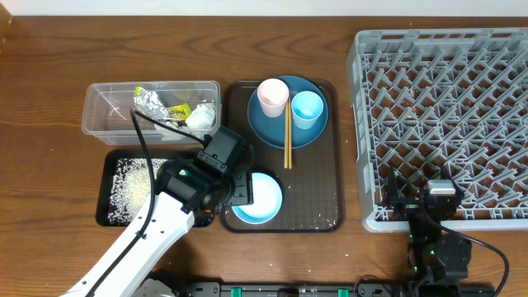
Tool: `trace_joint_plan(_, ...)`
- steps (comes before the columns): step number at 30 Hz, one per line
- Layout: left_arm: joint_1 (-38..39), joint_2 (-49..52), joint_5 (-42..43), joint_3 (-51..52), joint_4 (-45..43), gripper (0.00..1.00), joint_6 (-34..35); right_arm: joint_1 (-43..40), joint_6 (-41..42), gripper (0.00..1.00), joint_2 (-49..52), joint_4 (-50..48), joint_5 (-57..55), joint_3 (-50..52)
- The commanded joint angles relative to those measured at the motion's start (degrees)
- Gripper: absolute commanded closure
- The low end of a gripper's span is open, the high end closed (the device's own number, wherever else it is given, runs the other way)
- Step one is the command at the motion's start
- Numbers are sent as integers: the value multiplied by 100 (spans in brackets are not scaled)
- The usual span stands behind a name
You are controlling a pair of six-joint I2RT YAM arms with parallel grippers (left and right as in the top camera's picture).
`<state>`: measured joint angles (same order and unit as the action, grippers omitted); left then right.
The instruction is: Sort waste into correct bins and load items into the dishwasher rack
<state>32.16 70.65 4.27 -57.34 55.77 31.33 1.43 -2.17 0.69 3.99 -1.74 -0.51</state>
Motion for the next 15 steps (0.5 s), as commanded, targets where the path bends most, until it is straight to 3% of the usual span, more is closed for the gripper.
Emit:
trace_joint_plan(1,17,-20,-66,144,35,32,175,68,-24,1,-24,7,-37,22)
trace_joint_plan(15,17,-13,278,570,179,32,391,68,-24,1,-24,7,-37,22)
